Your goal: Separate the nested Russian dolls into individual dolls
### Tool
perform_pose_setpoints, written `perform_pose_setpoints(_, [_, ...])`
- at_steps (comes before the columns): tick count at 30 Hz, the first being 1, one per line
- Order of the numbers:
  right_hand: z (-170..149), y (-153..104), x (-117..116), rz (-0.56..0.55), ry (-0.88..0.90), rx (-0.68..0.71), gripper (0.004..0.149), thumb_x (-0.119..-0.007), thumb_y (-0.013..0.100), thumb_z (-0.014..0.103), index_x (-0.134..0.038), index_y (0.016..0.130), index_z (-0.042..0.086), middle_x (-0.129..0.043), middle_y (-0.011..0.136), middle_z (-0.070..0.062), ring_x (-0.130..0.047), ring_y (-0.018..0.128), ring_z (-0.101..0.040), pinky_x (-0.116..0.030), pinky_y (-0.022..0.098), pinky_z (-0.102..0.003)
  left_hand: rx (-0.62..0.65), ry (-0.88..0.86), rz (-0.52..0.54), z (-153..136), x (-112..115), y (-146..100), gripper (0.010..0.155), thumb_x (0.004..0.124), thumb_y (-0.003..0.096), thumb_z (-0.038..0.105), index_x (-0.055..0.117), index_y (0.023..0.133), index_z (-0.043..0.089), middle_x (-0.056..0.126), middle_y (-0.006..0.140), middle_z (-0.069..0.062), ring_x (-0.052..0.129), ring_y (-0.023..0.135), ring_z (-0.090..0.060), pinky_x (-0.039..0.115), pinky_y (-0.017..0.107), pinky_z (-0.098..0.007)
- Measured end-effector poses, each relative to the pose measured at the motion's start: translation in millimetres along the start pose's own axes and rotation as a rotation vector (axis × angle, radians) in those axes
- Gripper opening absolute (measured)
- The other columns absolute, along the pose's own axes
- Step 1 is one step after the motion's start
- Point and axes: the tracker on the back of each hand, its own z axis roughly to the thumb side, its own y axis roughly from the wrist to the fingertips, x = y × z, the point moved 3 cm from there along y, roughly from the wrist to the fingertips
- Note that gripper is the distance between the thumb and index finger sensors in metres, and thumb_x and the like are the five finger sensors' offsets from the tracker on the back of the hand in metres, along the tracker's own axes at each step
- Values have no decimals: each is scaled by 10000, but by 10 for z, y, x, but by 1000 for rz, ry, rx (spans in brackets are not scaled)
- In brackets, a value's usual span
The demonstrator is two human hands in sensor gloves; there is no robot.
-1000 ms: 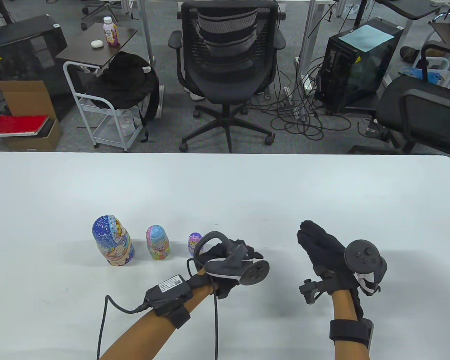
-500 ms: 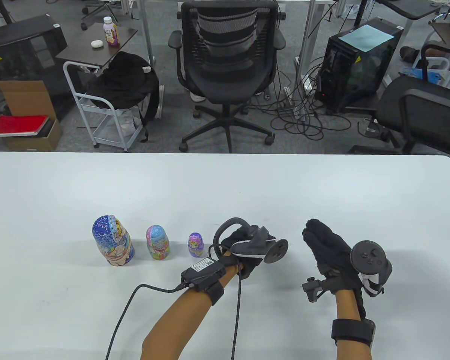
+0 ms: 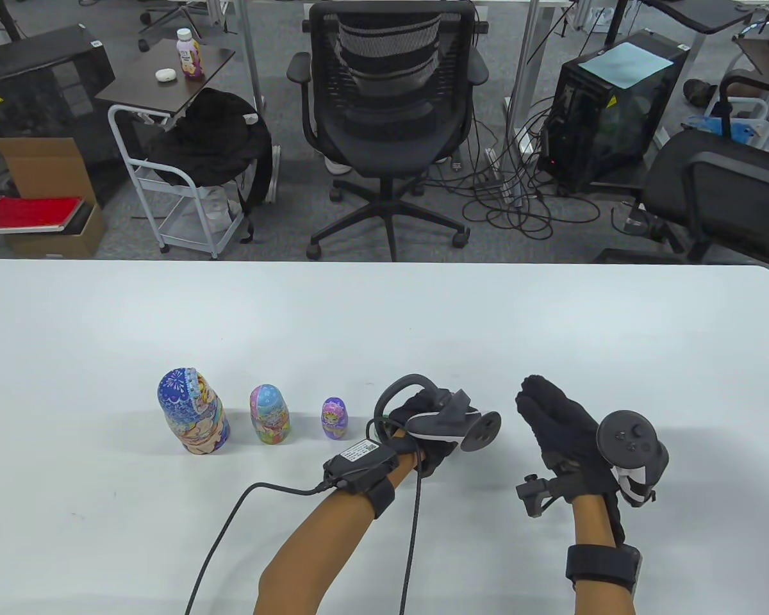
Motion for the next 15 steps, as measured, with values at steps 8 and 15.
perform_pose_setpoints(8, [-2, 3, 0, 2, -2, -5, 571, -829, 492, 414, -768, 974, 115, -970, 835, -186, -880, 809, -425, -777, 585, -504, -3, 11, -6, 1, 18, 15, 381, 873, 485, 420, 839, 858, 352, 997, 815, 102, 1010, 763, -209, 883, 578, -387])
perform_pose_setpoints(15, [-3, 6, -8, 8, -12, -3, 573, -830, 490, 417, -770, 972, 114, -971, 835, -187, -883, 805, -424, -777, 585, -504, -2, 31, -2, 5, -21, -2, 381, 871, 485, 423, 839, 858, 353, 997, 815, 105, 1011, 761, -208, 883, 578, -384])
